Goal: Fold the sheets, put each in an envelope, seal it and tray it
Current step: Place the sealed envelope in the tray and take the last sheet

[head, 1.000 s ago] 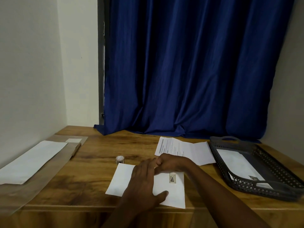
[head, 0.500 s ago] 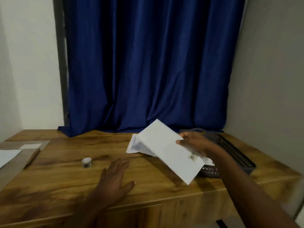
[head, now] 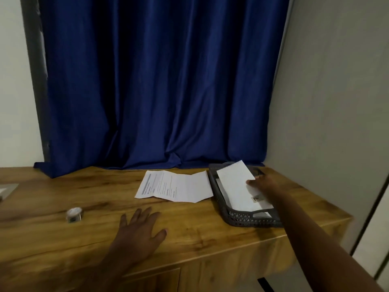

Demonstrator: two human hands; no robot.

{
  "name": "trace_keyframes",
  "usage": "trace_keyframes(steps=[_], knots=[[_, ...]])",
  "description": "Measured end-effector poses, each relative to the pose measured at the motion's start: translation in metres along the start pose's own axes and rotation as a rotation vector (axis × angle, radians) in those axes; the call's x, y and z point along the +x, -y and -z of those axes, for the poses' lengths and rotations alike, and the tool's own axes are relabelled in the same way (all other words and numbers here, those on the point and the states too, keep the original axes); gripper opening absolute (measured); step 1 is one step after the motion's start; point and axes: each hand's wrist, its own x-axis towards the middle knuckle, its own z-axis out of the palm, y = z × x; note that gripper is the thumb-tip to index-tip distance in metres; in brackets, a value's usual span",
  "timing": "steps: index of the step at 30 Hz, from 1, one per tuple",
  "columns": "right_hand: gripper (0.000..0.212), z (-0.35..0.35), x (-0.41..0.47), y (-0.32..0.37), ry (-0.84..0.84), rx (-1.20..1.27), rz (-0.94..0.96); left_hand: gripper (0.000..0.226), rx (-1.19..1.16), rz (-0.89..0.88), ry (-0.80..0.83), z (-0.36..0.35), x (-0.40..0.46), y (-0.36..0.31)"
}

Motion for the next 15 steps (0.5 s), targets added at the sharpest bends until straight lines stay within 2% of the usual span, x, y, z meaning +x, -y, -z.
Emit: trace_keyframes(steps=[3, 8, 10, 12, 15], knots=[[0.058, -0.015, 0.008, -0.004, 0.023, -0.106, -0.082, 0.074, 0.000, 0.005, 0.005, 0.001, 0.000, -0.001], [0.038, -0.021, 0.015, -0.010, 0.159, -0.223, -0.181, 0.073, -0.002, 0.000, -0.019, -0.001, 0.003, 0.001], [0.038, -0.016, 0.013, -0.003, 0.100, -0.501, -0.064, 0.073, -0.005, -0.002, -0.026, -0.002, 0.003, 0.001], [0.039, -0.014, 0.014, 0.009, -0.038, -0.755, 0.182, 0.073, -0.014, -0.001, -0.034, -0.002, 0.004, 0.001], [0.020, -0.026, 0.008, 0.033, -0.077, -0.887, 0.403, 0.073, -0.026, -0.002, -0.049, -0.002, 0.004, 0.001]])
